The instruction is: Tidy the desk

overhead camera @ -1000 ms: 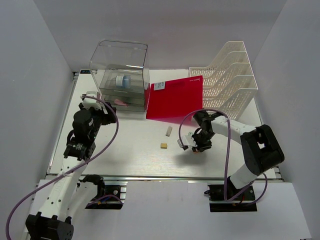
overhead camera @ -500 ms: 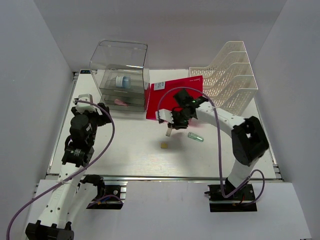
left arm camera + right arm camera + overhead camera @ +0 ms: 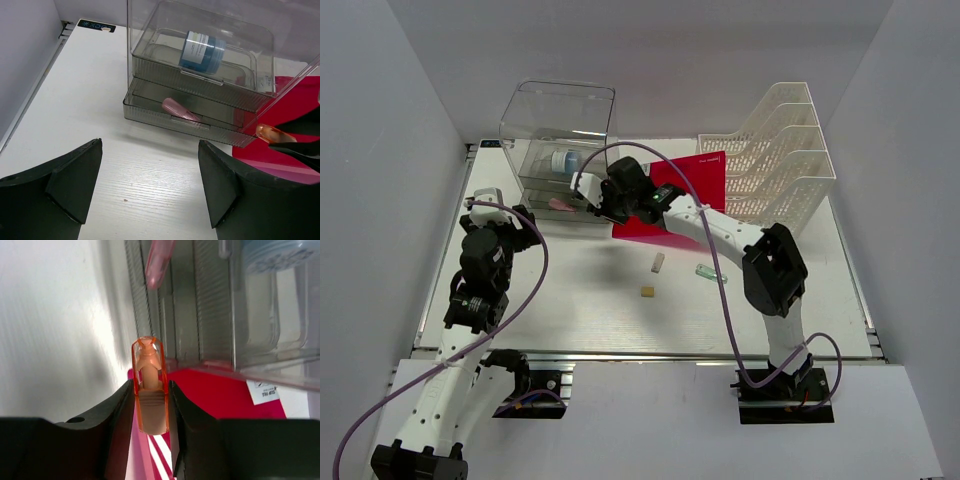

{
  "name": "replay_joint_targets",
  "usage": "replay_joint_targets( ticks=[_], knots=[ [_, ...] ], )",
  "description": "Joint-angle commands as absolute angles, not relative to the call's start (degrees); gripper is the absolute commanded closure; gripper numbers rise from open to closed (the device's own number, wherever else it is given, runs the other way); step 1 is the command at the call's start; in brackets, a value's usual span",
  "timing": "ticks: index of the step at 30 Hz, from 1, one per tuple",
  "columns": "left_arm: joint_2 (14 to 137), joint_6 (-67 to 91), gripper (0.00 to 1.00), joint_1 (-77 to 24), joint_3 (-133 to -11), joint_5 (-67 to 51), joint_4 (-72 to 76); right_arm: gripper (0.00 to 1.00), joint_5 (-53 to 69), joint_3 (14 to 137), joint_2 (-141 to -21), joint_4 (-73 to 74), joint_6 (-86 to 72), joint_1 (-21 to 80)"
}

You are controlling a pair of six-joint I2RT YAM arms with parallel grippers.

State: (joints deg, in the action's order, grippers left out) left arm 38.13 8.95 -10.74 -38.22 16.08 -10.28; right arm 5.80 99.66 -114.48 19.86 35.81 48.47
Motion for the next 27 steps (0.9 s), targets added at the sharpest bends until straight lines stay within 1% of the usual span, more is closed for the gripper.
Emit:
replay_joint_targets(
  ticks=[1, 4, 5, 11, 16, 22, 25, 26, 27],
  knots=[
    [37.97, 9.23, 0.13, -10.90, -38.06, 17.49, -10.28, 1.00, 2.29, 101.25, -115.93, 9.60, 32.78, 50.00],
    [37.71, 9.23, 0.13, -10.90, -37.88, 17.93, -10.11, 1.00, 0.27, 102.12, -117.77, 4.94, 33.57, 50.80],
    [37.44, 9.23, 0.13, -10.90, -37.79, 18.02, -10.11, 1.00, -2.00, 104.57, -118.73, 4.75, 33.84, 51.24],
    [37.70, 9.23, 0.13, -10.90, -37.70, 18.46, -10.02, 1.00, -6.41, 108.28, -123.92, 1.15, 34.28, 52.29],
    [37.88, 9.14, 0.12, -10.90, -37.62, 17.93, -10.11, 1.00, -8.26, 109.16, -126.47, -2.72, 34.01, 52.38],
    [38.15, 9.05, 0.12, -10.90, -37.71, 17.93, -10.02, 1.00, -9.23, 109.51, -128.85, -3.60, 34.45, 52.47],
    [38.23, 9.05, 0.12, -10.90, -37.71, 18.02, -10.11, 0.82, -8.45, 109.25, -129.11, -2.90, 34.63, 52.29],
    [38.23, 9.05, 0.12, -10.90, -37.71, 17.93, -10.02, 0.74, -8.35, 108.99, -128.85, -2.55, 34.63, 52.29],
    [38.23, 9.05, 0.12, -10.90, -37.79, 17.93, -10.11, 0.71, -8.18, 108.64, -128.67, -2.29, 34.63, 52.29]
  ],
)
